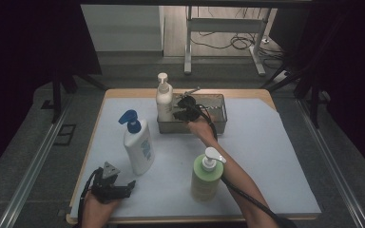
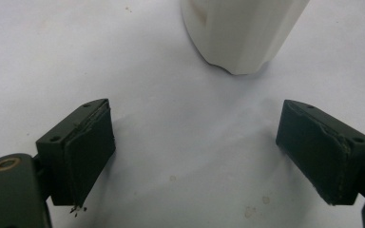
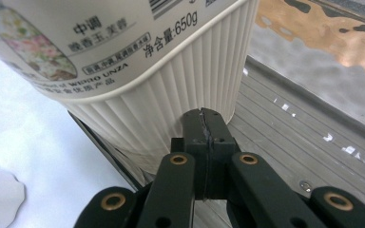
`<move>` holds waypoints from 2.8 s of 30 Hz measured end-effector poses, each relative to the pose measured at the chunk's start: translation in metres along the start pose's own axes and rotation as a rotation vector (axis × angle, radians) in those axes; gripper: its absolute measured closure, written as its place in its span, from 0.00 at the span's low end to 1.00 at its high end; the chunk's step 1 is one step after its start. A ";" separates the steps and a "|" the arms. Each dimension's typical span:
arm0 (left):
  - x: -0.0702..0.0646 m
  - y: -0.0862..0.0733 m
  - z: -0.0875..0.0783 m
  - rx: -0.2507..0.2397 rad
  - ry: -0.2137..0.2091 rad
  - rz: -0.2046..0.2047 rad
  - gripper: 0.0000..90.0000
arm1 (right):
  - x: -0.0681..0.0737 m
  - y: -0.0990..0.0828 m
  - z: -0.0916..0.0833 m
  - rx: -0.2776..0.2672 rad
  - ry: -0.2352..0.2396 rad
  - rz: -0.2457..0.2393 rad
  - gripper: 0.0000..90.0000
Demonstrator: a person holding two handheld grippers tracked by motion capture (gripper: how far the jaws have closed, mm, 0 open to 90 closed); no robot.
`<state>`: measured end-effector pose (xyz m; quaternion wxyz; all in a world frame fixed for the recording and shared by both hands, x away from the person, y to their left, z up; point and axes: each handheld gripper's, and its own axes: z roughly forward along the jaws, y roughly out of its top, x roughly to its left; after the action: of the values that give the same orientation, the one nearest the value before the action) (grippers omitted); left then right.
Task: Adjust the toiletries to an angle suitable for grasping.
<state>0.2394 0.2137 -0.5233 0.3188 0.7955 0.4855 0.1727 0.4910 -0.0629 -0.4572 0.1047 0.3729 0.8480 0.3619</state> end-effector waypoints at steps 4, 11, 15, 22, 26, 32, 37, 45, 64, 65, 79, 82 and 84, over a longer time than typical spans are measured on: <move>0.000 0.000 0.000 0.000 0.000 0.000 0.13 | 0.000 -0.002 0.001 0.004 0.001 -0.002 1.00; 0.000 0.000 0.000 -0.001 0.000 0.000 0.14 | -0.001 -0.005 0.001 0.005 -0.029 -0.031 0.88; 0.000 0.000 0.000 0.000 0.001 0.002 0.14 | -0.002 -0.004 -0.007 -0.010 -0.044 -0.033 0.79; 0.000 0.000 0.000 0.000 0.001 0.002 0.14 | -0.010 -0.012 -0.019 -0.043 -0.031 -0.022 0.63; 0.000 0.000 0.000 -0.001 0.001 0.001 0.14 | -0.013 -0.015 -0.026 -0.051 -0.008 -0.016 0.55; 0.000 0.000 0.000 -0.001 0.000 0.001 0.14 | -0.013 -0.017 -0.039 -0.073 0.009 -0.022 0.48; 0.000 0.000 0.000 -0.001 0.000 0.001 0.14 | -0.010 -0.019 -0.049 -0.077 0.027 -0.032 0.43; 0.000 0.000 0.000 -0.001 0.000 0.001 0.14 | -0.009 -0.024 -0.062 -0.072 0.045 -0.062 0.36; 0.000 0.000 0.000 -0.003 0.001 0.000 0.14 | -0.008 -0.040 -0.082 -0.067 0.044 -0.115 0.14; 0.000 0.000 0.000 -0.003 0.001 0.000 0.14 | -0.008 -0.041 -0.082 -0.061 0.048 -0.104 0.13; 0.000 0.000 0.000 -0.003 0.002 0.001 0.14 | -0.016 -0.060 -0.096 -0.119 0.096 -0.076 0.00; 0.000 0.000 0.000 -0.003 0.003 0.001 0.14 | -0.018 -0.063 -0.101 -0.108 0.105 -0.085 0.00; 0.000 0.000 0.000 -0.003 0.003 0.001 0.14 | -0.019 -0.065 -0.105 -0.100 0.103 -0.095 0.00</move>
<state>0.2391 0.2136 -0.5236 0.3191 0.7950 0.4854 0.1745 0.4210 -0.1625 -0.4289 0.0966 0.3073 0.8500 0.4169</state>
